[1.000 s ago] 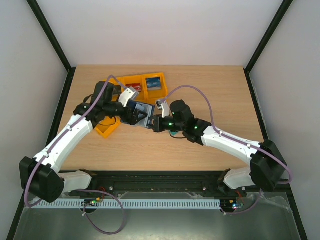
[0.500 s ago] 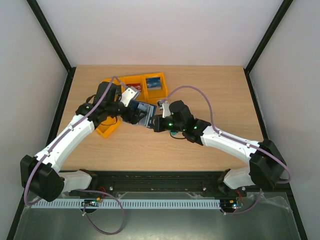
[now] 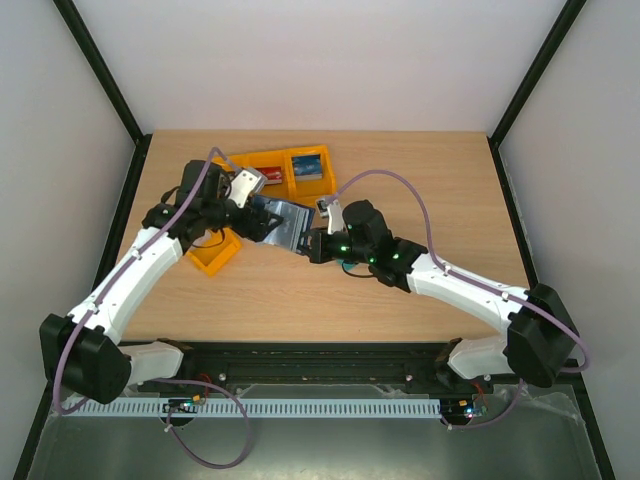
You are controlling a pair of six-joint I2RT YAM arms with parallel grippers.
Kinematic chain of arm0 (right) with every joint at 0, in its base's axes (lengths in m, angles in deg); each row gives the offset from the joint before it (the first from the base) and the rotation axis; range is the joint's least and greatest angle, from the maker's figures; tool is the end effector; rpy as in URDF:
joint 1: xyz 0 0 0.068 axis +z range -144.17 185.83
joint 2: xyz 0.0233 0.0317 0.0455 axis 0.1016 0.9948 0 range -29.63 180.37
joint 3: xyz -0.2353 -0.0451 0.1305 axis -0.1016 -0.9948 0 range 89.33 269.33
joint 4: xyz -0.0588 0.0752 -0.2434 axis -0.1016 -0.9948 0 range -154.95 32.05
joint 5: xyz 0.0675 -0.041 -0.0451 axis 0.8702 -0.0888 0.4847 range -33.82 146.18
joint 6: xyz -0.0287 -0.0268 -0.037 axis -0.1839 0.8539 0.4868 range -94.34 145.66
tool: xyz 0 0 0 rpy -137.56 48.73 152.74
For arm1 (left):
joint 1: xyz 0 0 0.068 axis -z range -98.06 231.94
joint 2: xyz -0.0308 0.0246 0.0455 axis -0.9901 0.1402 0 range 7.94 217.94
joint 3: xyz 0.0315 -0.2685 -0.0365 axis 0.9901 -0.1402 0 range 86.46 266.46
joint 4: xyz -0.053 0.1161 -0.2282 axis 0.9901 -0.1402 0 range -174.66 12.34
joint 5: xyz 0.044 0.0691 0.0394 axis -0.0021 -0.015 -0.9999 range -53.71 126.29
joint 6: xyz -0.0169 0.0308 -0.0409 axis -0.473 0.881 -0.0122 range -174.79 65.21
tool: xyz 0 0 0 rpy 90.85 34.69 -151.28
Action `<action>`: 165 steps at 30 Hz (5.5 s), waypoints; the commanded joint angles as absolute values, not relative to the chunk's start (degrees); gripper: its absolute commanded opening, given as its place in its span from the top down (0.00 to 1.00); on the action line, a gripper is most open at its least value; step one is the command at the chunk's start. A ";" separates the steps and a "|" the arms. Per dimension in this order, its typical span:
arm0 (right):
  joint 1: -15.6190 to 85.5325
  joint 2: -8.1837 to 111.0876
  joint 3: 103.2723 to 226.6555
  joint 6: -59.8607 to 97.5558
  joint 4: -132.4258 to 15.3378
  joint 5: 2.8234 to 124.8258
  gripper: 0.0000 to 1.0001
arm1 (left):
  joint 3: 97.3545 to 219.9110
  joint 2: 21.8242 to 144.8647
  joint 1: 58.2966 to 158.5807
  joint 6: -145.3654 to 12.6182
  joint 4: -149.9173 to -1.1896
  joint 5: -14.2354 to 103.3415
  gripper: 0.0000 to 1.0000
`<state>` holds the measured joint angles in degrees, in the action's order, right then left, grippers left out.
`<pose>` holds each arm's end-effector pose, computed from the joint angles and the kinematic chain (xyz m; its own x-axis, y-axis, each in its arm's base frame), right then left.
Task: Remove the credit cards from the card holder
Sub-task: Remove the credit card from the card holder.
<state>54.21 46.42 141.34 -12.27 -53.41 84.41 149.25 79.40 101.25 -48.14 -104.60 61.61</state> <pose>0.1891 0.2383 0.2895 -0.7618 -0.0420 -0.6465 -0.6168 0.3521 0.7040 0.2532 -0.1049 0.3243 -0.4733 0.2768 -0.8363 0.6865 0.7108 -0.1532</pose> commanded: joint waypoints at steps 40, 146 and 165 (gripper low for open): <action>53.10 43.65 142.94 -11.00 -51.64 84.28 0.98 | 154.12 80.29 104.88 -46.22 -109.18 62.10 0.04; 46.05 46.08 142.95 -18.83 -49.76 92.65 0.98 | 157.59 86.58 117.37 -45.28 -109.57 49.53 0.14; 46.03 43.73 142.51 -16.75 -50.98 92.00 0.98 | 155.86 81.36 113.44 -42.71 -109.40 53.70 0.02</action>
<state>45.88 46.18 141.23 -18.00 -53.57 91.21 156.44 83.05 114.30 -44.18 -108.49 51.86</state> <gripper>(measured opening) 0.033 0.962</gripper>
